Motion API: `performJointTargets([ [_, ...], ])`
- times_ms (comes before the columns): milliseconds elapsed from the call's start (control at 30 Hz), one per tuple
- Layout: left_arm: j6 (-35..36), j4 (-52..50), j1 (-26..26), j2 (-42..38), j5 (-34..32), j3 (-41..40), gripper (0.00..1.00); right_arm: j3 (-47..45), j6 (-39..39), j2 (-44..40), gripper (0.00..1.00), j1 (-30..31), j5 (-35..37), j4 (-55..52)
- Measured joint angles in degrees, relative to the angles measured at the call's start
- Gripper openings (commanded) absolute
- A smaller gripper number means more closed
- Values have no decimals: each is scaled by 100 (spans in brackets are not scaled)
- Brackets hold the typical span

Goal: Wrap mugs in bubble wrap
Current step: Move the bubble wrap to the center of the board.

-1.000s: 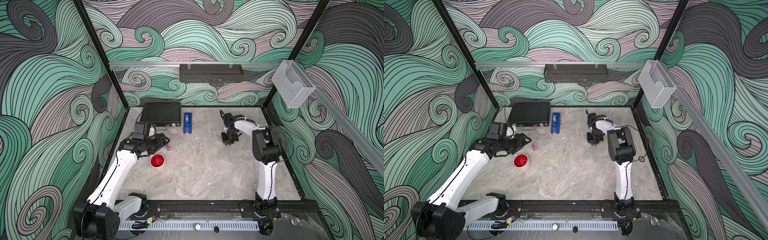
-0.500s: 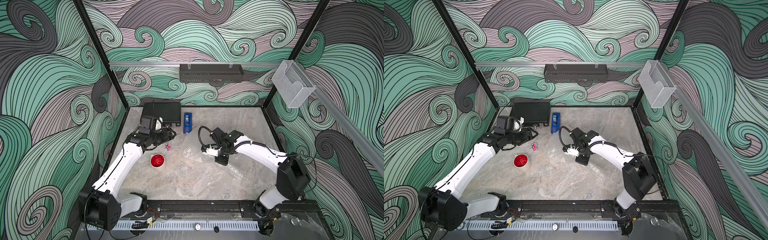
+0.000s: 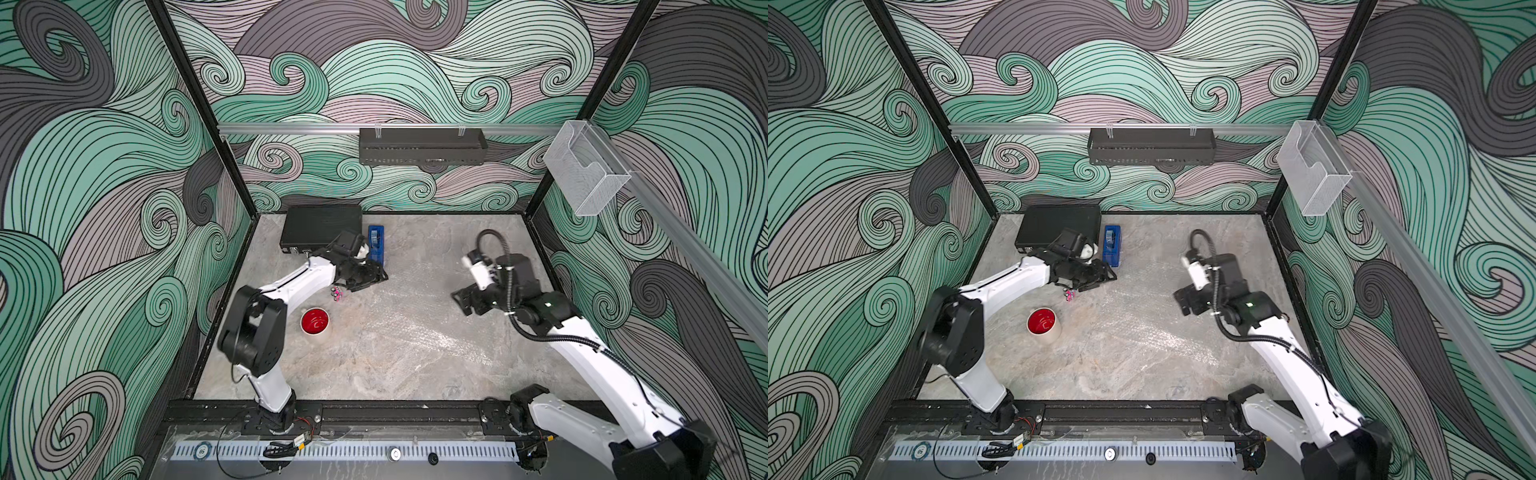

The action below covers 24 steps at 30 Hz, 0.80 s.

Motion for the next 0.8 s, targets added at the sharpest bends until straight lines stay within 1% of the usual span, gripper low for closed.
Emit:
performJointTargets([
  [33, 2, 17, -111, 251, -87, 216, 73, -234, 566, 127, 71, -442, -192, 157],
  [67, 13, 15, -249, 557, -225, 476, 73, -487, 1167, 450, 72, -844, -369, 247],
  [100, 28, 2, -380, 824, -376, 717, 73, -658, 1635, 896, 73, -1119, -459, 249],
  [167, 61, -175, -581, 1235, -706, 1163, 73, -780, 2177, 1742, 77, -1414, -503, 90],
  [233, 109, -428, -791, 1602, -1211, 1635, 73, -623, 2378, 2256, 80, -1611, -428, -164],
  [300, 101, -807, -964, 1810, -1871, 1963, 74, -138, 2354, 2662, 81, -1731, -269, -428],
  [333, 94, -938, -1032, 1810, -2168, 1974, 75, 103, 2304, 2802, 81, -1757, -221, -463],
  [400, 101, -1115, -1095, 1663, -2656, 1801, 75, 546, 2135, 3053, 81, -1773, -131, -450],
  [467, 181, -1097, -1038, 1434, -2911, 1447, 75, 691, 1965, 3156, 81, -1788, -114, -396],
  [567, 345, -1106, -909, 1325, -2988, 1224, 75, 693, 1714, 3370, 78, -1788, -175, -417],
  [667, 385, -1377, -817, 1663, -2988, 1644, 75, 695, 1502, 3753, 71, -1792, -323, -415],
  [733, 385, -1384, -815, 1904, -2931, 1845, 74, 780, 1414, 3906, 64, -1792, -424, -468],
  [767, 382, -1384, -815, 1976, -2892, 1847, 73, 833, 1346, 3936, 61, -1792, -490, -435],
  [800, 374, -1399, -815, 2041, -2833, 1823, 69, 861, 1300, 3960, 57, -1790, -538, -431],
])
